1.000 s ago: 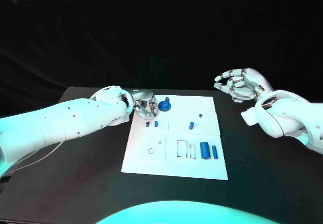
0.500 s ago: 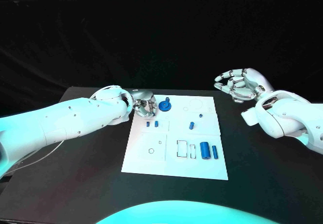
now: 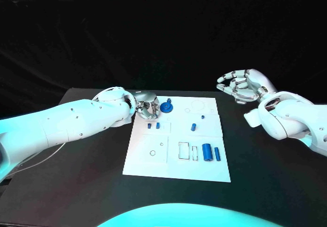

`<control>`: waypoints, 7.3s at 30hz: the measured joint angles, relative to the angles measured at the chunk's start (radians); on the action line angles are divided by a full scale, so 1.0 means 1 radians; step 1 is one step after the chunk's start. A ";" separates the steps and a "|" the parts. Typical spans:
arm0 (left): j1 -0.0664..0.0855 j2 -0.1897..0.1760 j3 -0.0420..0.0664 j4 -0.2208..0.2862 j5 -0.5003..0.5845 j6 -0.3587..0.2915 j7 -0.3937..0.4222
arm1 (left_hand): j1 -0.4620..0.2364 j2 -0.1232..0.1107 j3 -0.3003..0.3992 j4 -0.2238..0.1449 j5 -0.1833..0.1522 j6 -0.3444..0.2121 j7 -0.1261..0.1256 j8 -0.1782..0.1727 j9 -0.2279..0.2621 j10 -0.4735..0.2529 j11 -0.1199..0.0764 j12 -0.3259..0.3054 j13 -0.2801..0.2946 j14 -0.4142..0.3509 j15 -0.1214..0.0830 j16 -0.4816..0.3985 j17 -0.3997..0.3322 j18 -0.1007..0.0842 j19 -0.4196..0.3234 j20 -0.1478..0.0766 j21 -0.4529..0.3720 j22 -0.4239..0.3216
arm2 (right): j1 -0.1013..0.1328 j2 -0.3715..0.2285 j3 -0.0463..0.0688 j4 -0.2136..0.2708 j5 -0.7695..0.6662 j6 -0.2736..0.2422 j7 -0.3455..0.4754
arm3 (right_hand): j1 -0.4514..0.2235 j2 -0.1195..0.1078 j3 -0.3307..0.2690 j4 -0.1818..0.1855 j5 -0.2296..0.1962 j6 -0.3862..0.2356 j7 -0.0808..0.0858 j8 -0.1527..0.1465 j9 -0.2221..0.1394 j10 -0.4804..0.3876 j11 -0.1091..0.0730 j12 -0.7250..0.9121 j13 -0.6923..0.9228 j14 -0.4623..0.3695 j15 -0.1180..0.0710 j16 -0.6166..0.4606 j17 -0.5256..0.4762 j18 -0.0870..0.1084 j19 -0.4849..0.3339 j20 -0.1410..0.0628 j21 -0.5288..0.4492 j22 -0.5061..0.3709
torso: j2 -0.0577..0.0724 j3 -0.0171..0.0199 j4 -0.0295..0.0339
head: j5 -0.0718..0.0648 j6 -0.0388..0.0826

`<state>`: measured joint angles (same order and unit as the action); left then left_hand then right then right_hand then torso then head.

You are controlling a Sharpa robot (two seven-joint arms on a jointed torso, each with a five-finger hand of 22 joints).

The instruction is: Assemble the parts on the task board

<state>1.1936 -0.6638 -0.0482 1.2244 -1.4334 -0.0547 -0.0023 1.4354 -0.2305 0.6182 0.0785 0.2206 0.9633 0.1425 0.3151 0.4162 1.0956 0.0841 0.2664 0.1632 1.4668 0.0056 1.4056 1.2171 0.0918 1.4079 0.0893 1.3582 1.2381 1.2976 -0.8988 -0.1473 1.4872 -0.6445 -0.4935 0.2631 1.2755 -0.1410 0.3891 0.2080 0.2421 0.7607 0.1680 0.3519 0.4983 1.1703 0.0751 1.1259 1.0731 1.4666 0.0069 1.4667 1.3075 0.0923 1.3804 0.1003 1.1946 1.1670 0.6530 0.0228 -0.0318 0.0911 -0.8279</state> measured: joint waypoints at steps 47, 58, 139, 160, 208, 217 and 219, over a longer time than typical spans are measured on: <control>0.002 0.018 -0.007 -0.024 0.001 0.028 -0.024 | -0.029 -0.013 0.008 -0.008 -0.004 -0.050 0.011 -0.062 -0.019 -0.024 0.016 -0.073 -0.017 -0.004 0.004 0.000 -0.025 0.000 -0.007 0.007 -0.012 -0.020 | 0.000 -0.004 0.000 0.012 0.000 0.000 0.000 | 0.000 0.000 0.000 0.000 0.000 0.000 0.000 0.000 0.000 0.000 0.000 0.000 0.000 0.000 0.000 0.000 0.001 0.000 0.000 0.000 0.000 0.000 | 0.002 -0.0013 0.0010 | -0.010 -0.001; 0.001 0.012 -0.009 -0.026 0.001 0.026 -0.024 | -0.038 -0.022 0.008 -0.008 -0.004 -0.050 0.011 -0.067 -0.020 -0.042 0.023 -0.092 -0.023 -0.004 0.011 0.000 -0.034 0.000 -0.011 0.011 -0.012 -0.025 | 0.000 -0.005 0.000 0.012 0.000 0.000 0.000 | 0.000 0.000 0.000 0.000 0.000 0.000 0.000 0.000 0.000 0.000 0.000 0.000 0.000 0.000 0.000 0.000 0.000 0.000 0.000 0.000 0.000 -0.001 | 0.001 -0.0008 0.0011 | -0.009 -0.003; 0.000 -0.257 0.013 0.321 1.337 -0.169 0.436 | -0.023 0.035 -0.097 0.017 -0.004 -0.018 0.014 -0.069 -0.042 0.011 0.003 0.078 0.031 -0.313 0.005 -0.342 -0.608 0.086 -0.306 0.016 -0.527 -0.623 | -0.072 0.209 -0.002 -0.112 -1.025 0.262 -0.424 | 0.078 -0.075 0.197 -0.123 -0.064 0.105 0.016 -0.101 -0.070 -0.154 0.036 -0.904 -0.832 0.002 0.016 -0.054 -0.054 0.016 0.022 0.022 -0.019 0.010 | 0.004 -0.0030 -0.0046 | -0.048 0.020; 0.000 -0.259 0.013 0.326 1.346 -0.170 0.437 | -0.023 0.035 -0.100 0.014 -0.004 -0.018 0.014 -0.069 -0.042 0.011 0.003 0.079 0.033 -0.316 0.002 -0.342 -0.609 0.086 -0.306 0.016 -0.527 -0.624 | -0.092 0.247 0.003 -0.158 -1.047 0.260 -0.434 | 0.107 -0.046 0.230 -0.155 -0.107 0.168 0.001 -0.086 -0.062 -0.092 0.025 -0.905 -0.850 -0.002 0.013 -0.050 -0.052 0.000 0.057 0.015 0.069 0.094 | 0.004 -0.0027 -0.0044 | -0.048 0.007; 0.000 -0.257 0.013 0.323 1.348 -0.170 0.435 | -0.023 0.035 -0.099 0.014 -0.004 -0.014 0.011 -0.065 -0.041 0.007 0.000 0.088 0.037 -0.320 0.005 -0.342 -0.610 0.086 -0.302 0.013 -0.531 -0.626 | -0.114 0.237 -0.004 -0.126 -1.159 0.181 -0.507 | 0.123 -0.016 0.254 -0.221 -0.110 0.247 -0.025 -0.058 -0.045 -0.053 0.040 -0.887 -0.836 0.000 -0.011 -0.054 -0.084 -0.031 0.083 -0.004 0.185 0.141 | 0.003 -0.0032 -0.0046 | -0.058 0.005; 0.000 -0.257 0.013 0.319 1.348 -0.171 0.435 | -0.023 0.035 -0.100 0.014 -0.004 -0.014 0.011 -0.065 -0.042 0.007 0.000 0.088 0.037 -0.320 0.005 -0.342 -0.610 0.086 -0.302 0.013 -0.531 -0.626 | -0.110 0.214 -0.001 -0.101 -1.159 0.152 -0.513 | 0.118 -0.010 0.251 -0.224 -0.110 0.249 -0.027 -0.058 -0.044 -0.046 0.033 -0.887 -0.837 0.000 -0.011 -0.054 -0.084 -0.031 0.083 -0.004 0.185 0.141 | 0.002 -0.0045 -0.0045 | -0.059 0.006; 0.000 -0.257 0.013 0.318 1.348 -0.171 0.435 | -0.023 0.035 -0.103 0.011 -0.004 -0.014 0.011 -0.065 -0.042 0.007 0.000 0.088 0.039 -0.320 0.005 -0.342 -0.611 0.086 -0.302 0.013 -0.531 -0.627 | -0.109 0.208 0.001 -0.094 -1.159 0.147 -0.515 | 0.118 -0.010 0.251 -0.224 -0.111 0.250 -0.029 -0.058 -0.044 -0.039 0.028 -0.887 -0.837 0.000 -0.011 -0.054 -0.084 -0.031 0.086 -0.007 0.185 0.141 | 0.002 -0.0045 -0.0046 | -0.059 0.005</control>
<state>1.1938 -0.9213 -0.0355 1.5427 -0.0855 -0.2252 0.4323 1.4124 -0.1956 0.5156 0.0893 0.2170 0.9490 0.1532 0.2497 0.3746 1.1027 0.0840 0.3542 0.2018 1.1469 0.0111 1.0637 0.6057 0.1780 1.1059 0.1019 0.8270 0.6110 1.1891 -0.6904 -0.1466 1.3930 -1.8030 -0.3467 -0.2518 1.3933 -0.1512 0.6400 -0.0157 0.1316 1.0109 0.1393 0.2936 0.4545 1.1316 0.1034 0.2386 0.2365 1.4665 -0.0040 1.4124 1.2237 0.0613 1.4665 0.0932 1.3798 1.3076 0.6552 0.0183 -0.0364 0.0319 -0.8224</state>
